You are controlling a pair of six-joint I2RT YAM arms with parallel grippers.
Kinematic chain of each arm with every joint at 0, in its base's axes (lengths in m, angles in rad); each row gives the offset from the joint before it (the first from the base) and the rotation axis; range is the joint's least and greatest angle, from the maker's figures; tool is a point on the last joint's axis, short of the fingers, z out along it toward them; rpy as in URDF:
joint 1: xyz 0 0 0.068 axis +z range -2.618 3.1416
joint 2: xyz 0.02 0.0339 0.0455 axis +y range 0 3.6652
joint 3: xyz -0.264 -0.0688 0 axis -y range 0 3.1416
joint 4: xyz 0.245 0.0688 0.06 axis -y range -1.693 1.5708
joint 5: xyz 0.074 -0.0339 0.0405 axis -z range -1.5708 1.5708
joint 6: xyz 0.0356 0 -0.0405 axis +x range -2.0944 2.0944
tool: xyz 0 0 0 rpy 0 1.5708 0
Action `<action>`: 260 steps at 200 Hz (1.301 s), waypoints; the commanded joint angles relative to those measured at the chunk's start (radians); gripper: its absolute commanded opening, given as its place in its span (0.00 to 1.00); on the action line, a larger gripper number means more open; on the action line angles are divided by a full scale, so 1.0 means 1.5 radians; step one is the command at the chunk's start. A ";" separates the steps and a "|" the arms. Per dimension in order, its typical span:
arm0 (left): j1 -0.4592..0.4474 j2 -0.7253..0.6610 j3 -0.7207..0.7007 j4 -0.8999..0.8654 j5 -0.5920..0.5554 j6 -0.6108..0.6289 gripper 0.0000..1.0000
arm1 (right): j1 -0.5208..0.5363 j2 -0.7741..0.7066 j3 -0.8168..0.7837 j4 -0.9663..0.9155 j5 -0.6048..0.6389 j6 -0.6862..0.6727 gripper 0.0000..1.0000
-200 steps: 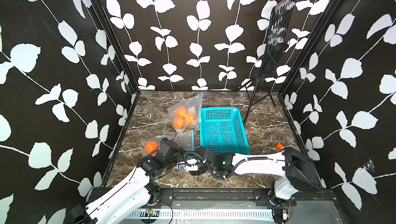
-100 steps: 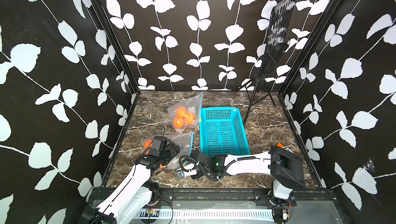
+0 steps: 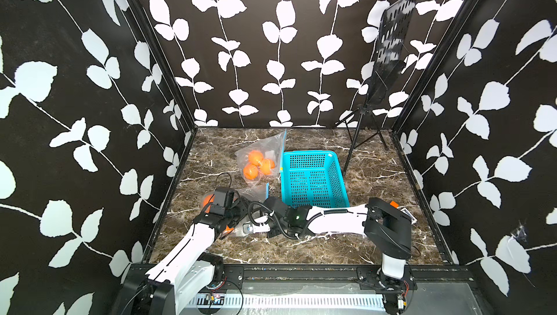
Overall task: Open the zip-top bag and take out the orange
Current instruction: Pick up the zipper food storage bag at the center of the board.
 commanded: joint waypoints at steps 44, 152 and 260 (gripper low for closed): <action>0.170 0.038 -0.021 0.024 0.076 0.016 0.68 | -0.050 -0.012 0.033 0.004 -0.097 0.039 0.00; 0.168 -0.222 0.013 -0.010 0.406 -0.269 0.94 | -0.052 0.001 0.008 0.119 -0.005 0.102 0.00; 0.169 -0.318 -0.120 0.039 0.401 -0.390 0.96 | -0.039 -0.028 -0.046 0.252 0.033 0.159 0.00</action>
